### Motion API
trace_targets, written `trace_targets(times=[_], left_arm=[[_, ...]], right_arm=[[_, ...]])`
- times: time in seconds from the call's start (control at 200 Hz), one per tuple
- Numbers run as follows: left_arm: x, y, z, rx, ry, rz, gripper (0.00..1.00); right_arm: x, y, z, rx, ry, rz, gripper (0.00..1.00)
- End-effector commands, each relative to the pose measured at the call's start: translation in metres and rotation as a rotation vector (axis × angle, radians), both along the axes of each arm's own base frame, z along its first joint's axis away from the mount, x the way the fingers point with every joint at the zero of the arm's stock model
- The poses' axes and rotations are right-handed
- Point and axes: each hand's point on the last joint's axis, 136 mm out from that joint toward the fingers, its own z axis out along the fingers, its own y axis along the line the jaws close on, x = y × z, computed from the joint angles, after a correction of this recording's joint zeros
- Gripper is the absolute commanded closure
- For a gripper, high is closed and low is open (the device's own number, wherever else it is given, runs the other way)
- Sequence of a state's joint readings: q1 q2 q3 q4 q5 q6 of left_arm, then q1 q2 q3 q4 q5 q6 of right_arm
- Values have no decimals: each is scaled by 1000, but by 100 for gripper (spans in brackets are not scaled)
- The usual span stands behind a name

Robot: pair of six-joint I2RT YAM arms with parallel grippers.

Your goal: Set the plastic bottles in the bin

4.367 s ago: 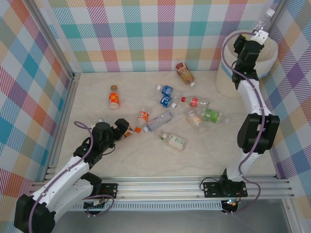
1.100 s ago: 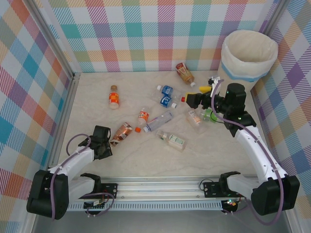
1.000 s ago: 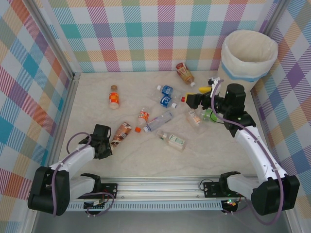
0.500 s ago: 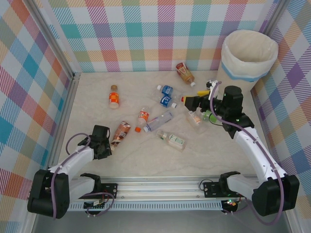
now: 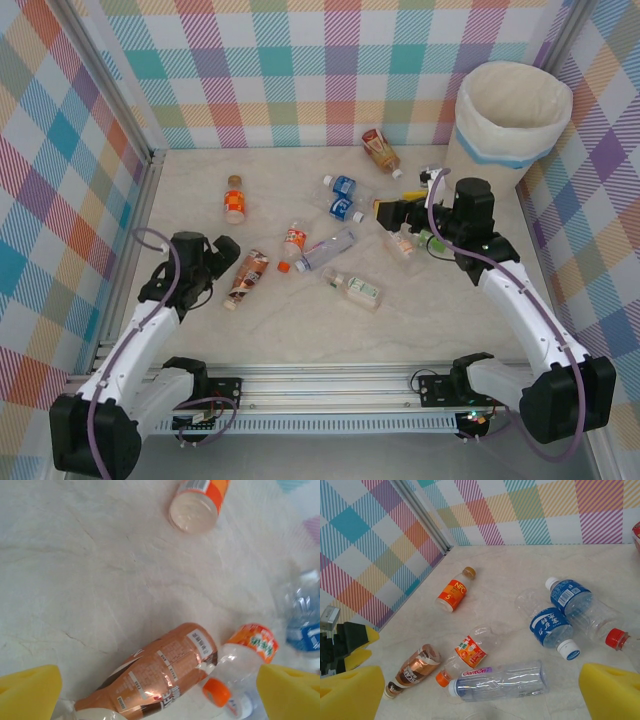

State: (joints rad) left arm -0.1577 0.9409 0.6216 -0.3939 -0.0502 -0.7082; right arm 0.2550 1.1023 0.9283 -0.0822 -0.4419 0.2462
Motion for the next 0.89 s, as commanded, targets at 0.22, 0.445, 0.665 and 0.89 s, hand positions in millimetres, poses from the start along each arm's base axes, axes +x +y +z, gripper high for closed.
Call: trace_targets(times=[0.22,0.445,0.665,0.89], left_arm=[[-22,-19,-67,200,195,-259,0],[-39,-54,-87,185,261,-436,0],[-55,-56,-99,318,361,-456,9],[-56,-55,-108,363,435,-466,26]], right_arm=[[-5,-1,5,-3,-28,-5,0],[-1,0,3,2,-17,-14,0],[4,1,0,2,-7,-18,0],[5,0,-7,-11,7,-27,0]])
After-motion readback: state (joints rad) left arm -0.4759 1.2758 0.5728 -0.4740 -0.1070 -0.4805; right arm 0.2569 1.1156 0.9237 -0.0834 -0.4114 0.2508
